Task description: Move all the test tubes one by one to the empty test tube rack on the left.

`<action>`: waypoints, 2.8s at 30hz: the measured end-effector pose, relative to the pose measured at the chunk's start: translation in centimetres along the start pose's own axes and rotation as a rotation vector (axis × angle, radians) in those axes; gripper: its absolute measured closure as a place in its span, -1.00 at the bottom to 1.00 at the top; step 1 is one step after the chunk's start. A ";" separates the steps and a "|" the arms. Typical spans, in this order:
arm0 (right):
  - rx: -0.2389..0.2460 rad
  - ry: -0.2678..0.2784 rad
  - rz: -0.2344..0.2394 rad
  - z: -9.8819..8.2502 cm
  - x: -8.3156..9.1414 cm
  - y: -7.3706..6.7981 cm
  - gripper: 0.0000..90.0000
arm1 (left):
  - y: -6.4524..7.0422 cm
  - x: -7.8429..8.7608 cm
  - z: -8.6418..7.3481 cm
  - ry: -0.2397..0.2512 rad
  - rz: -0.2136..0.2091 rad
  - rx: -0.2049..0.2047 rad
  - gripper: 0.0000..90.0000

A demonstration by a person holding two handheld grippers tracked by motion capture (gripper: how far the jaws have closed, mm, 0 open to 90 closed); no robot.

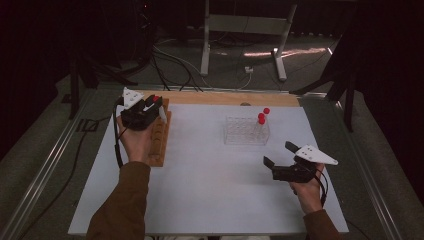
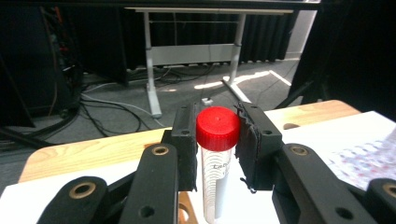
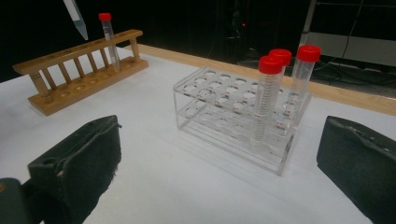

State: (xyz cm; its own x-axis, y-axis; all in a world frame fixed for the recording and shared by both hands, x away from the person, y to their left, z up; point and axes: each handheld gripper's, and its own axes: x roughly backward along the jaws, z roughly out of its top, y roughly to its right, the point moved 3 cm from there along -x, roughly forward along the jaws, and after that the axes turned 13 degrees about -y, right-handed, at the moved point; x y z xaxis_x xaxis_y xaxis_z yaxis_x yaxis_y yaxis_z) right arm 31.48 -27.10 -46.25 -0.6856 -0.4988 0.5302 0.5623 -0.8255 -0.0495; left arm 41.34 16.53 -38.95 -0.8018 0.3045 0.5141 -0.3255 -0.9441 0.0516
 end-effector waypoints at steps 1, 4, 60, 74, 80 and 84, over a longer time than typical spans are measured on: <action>0.001 -0.001 0.001 0.0 0.0 0.0 -1.00 | -0.1 -0.2 0.0 -0.005 0.015 -0.004 0.57; -0.005 0.001 0.003 0.0 0.0 0.0 -1.00 | -0.4 -0.7 -0.1 -0.016 0.045 -0.012 0.57; -0.012 -0.006 0.016 -0.5 -0.1 0.0 -1.00 | -1.5 -5.7 -4.4 -0.207 0.097 0.035 0.56; -0.015 -0.005 0.016 -0.5 -0.2 -0.1 -1.00 | -1.8 -4.7 -4.7 -0.190 0.045 0.083 -0.10; -0.023 0.001 0.014 -0.5 -0.1 0.0 -1.00 | -1.5 -3.9 -5.0 -0.172 0.025 0.101 -0.46; -0.022 0.006 0.012 -0.5 0.0 0.1 -1.00 | -1.1 -3.1 -5.2 -0.149 0.009 0.101 -0.62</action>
State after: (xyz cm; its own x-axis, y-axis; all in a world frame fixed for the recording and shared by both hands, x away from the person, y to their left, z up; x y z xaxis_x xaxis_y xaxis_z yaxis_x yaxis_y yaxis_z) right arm 31.33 -27.30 -46.67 -0.6816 -0.5101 0.5245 0.5602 -0.8250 -0.0743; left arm 41.58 17.30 -45.07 -0.7190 0.2808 0.6358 -0.2604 -0.9570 0.1281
